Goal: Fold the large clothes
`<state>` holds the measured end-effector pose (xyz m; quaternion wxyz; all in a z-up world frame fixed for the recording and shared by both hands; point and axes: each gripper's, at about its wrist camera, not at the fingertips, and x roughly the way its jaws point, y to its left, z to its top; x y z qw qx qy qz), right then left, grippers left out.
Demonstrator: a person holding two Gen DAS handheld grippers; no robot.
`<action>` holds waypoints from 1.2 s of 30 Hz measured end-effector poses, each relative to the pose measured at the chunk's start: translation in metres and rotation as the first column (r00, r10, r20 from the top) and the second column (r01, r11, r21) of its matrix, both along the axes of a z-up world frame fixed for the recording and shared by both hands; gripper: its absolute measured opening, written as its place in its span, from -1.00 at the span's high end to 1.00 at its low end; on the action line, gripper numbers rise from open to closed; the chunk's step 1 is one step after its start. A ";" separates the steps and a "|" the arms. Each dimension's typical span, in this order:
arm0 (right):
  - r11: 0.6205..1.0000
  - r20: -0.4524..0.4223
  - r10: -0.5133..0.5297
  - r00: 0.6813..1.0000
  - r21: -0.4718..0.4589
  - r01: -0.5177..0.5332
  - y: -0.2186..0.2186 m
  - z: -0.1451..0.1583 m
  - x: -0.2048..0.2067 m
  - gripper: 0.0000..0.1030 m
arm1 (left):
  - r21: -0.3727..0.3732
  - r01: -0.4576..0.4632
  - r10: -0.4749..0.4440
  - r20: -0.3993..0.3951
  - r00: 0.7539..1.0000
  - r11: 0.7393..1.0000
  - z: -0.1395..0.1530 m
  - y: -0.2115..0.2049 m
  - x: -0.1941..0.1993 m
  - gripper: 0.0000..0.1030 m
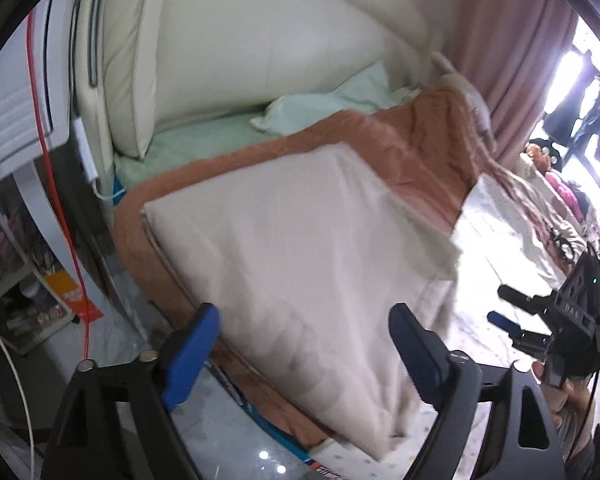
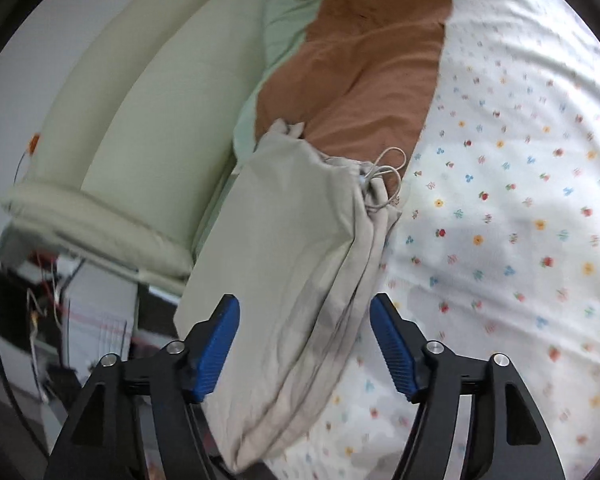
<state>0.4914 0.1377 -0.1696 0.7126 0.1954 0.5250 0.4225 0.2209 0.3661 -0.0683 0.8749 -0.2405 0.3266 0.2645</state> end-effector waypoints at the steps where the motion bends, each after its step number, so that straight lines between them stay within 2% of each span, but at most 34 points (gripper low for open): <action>1: 1.000 0.015 0.013 1.000 -0.010 -0.012 -0.005 0.006 -0.005 -0.41 | 0.001 0.003 -0.003 0.007 1.000 1.000 0.004 -0.005 -0.001 -0.74; 5: 0.998 0.073 0.041 0.997 -0.047 -0.037 -0.029 0.022 -0.019 -0.57 | 0.016 0.015 -0.016 0.032 0.999 1.000 0.018 -0.024 -0.006 -0.81; 9: 0.996 0.103 0.047 0.994 -0.080 -0.039 -0.053 0.039 -0.024 -0.86 | 0.031 0.015 -0.017 0.064 0.998 0.999 0.031 -0.046 -0.014 -0.85; 12: 0.995 0.121 0.048 0.992 -0.090 -0.037 -0.075 0.053 -0.031 -0.99 | 0.041 0.007 -0.010 0.092 0.996 0.999 0.039 -0.061 -0.023 -0.89; 20: 0.988 0.216 0.079 0.973 -0.147 -0.047 -0.135 0.087 -0.056 -0.99 | 0.088 0.026 -0.033 0.078 0.996 0.996 0.045 -0.114 -0.040 -0.91; 24: 0.985 0.263 0.087 0.961 -0.167 -0.043 -0.162 0.100 -0.073 -0.99 | 0.136 0.052 -0.062 0.073 0.995 0.989 0.049 -0.151 -0.047 -0.91; 29: 0.982 0.351 0.082 0.933 -0.189 -0.015 -0.199 0.121 -0.102 -0.99 | 0.164 0.102 -0.114 0.066 0.991 0.981 0.052 -0.192 -0.055 -0.91; 36: 0.980 0.455 0.043 0.889 -0.190 0.050 -0.247 0.148 -0.147 -0.99 | 0.255 0.173 -0.201 0.088 0.976 0.951 0.073 -0.255 -0.080 -0.91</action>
